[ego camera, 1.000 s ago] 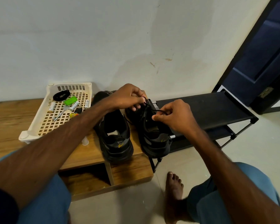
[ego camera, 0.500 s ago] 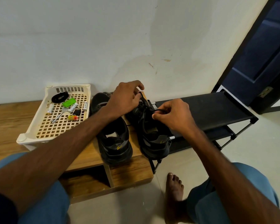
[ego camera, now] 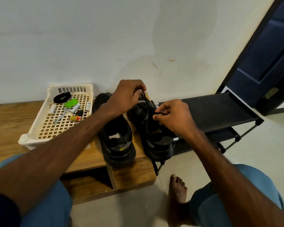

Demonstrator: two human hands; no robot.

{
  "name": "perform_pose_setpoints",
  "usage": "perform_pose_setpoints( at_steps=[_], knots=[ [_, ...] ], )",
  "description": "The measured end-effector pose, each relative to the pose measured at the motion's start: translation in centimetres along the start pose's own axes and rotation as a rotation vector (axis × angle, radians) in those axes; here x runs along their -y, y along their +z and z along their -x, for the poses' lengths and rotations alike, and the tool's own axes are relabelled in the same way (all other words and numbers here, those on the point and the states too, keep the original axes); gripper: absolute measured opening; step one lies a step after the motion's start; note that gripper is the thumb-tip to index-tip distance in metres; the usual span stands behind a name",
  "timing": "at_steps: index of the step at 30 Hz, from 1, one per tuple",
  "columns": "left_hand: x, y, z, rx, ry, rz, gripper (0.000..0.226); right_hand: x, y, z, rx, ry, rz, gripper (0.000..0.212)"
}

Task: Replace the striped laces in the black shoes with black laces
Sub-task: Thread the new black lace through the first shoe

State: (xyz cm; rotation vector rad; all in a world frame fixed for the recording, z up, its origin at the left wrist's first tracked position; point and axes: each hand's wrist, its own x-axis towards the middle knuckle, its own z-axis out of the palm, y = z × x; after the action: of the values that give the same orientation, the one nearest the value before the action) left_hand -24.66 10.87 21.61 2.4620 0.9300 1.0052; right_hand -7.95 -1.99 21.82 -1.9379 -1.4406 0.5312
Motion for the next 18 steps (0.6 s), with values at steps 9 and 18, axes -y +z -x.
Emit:
perform_pose_setpoints(
  at_steps=[9,18],
  knots=[
    [-0.1,0.2,-0.1,0.284,-0.638,0.431,0.03,0.0,-0.3,0.0,0.017,0.005,0.004,0.02],
    [0.4,1.4,-0.5,0.43,-0.337,0.222,0.044,0.0,0.1,-0.1,0.019,0.008,0.004,0.024]
  ],
)
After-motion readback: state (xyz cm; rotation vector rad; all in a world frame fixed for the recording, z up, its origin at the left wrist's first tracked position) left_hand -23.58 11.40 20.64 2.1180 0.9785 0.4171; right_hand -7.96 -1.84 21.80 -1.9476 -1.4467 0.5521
